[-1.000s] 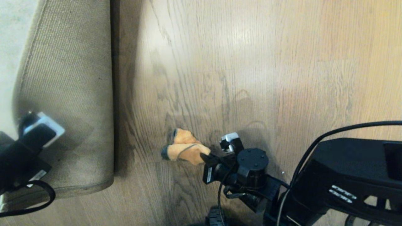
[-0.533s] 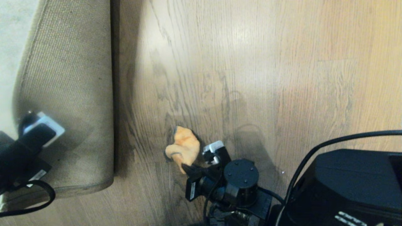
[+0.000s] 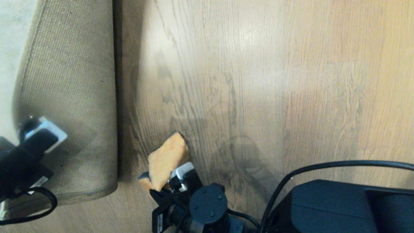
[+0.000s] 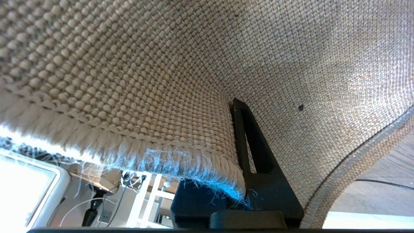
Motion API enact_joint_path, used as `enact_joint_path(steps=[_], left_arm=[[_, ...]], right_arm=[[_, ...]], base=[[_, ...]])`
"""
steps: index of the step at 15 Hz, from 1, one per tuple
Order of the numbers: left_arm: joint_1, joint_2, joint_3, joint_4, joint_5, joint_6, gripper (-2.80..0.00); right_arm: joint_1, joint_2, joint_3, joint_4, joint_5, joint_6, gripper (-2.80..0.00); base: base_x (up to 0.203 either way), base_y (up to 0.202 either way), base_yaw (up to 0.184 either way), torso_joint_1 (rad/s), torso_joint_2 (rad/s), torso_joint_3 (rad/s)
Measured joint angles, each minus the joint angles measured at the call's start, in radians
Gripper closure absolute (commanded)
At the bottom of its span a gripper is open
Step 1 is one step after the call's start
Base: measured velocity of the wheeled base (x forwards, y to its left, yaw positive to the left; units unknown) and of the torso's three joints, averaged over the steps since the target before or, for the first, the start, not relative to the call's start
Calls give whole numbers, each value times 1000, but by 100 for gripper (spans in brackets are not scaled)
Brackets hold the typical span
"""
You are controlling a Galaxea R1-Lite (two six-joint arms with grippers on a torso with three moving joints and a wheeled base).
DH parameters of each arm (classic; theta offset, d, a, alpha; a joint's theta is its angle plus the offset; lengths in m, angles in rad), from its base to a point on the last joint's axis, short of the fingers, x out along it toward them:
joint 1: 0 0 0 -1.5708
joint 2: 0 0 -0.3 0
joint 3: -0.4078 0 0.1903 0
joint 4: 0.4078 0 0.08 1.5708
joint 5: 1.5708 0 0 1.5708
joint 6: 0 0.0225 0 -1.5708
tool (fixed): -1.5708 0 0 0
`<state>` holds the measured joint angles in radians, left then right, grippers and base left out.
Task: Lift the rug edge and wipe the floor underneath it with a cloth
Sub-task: Wipe the floor under the carpet with a rag
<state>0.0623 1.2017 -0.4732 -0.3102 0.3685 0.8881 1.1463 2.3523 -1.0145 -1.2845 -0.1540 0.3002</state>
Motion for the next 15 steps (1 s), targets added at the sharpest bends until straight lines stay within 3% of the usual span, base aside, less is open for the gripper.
enact_joint_path(steps=[7, 11, 15], left_arm=[[0, 0, 3, 0, 3, 1, 0], [0, -6, 7, 2, 6, 2, 0], [0, -13, 15, 1, 6, 0, 0]], right_arm=[[2, 169, -143, -13, -23, 0, 0], [-64, 168, -59, -78, -38, 3, 0], [-177, 101, 112, -152, -35, 0, 0]], base=[[0, 0, 0, 0, 0, 0], [0, 0, 0, 0, 0, 0], [0, 0, 0, 0, 0, 0]])
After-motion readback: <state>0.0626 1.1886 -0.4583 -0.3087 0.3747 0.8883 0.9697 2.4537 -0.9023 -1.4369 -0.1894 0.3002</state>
